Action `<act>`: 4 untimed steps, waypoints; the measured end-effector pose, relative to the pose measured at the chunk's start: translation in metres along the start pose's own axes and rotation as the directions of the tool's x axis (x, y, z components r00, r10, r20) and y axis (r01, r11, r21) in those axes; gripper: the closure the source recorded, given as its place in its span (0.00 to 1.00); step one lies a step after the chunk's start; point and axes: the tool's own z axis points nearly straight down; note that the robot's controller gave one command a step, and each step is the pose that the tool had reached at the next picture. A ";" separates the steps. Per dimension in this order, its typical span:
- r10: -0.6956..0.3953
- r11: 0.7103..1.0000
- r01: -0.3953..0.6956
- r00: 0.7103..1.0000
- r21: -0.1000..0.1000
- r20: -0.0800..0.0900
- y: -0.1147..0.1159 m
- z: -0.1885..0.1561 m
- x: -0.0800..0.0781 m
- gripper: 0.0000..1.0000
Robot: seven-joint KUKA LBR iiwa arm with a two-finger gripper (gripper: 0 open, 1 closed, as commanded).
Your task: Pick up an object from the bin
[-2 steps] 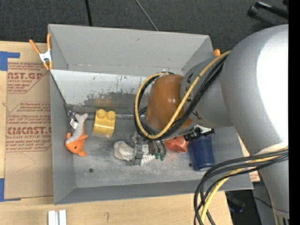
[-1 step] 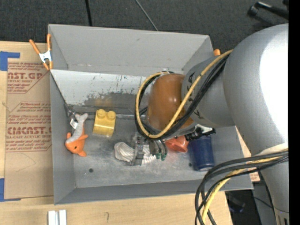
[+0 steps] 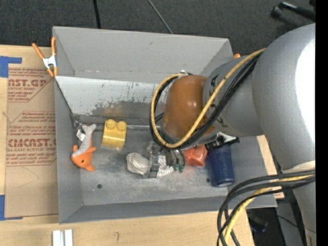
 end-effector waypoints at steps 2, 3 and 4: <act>-0.001 1.000 0.001 1.000 -0.001 0.008 0.001 -0.030 -0.001 1.00; -0.001 1.000 0.001 1.000 -0.002 0.012 0.001 -0.041 -0.002 1.00; -0.002 1.000 0.002 1.000 -0.002 0.013 0.002 -0.044 -0.002 1.00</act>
Offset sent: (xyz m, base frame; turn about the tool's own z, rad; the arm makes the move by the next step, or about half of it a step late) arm 0.0001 0.0000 0.0035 0.0000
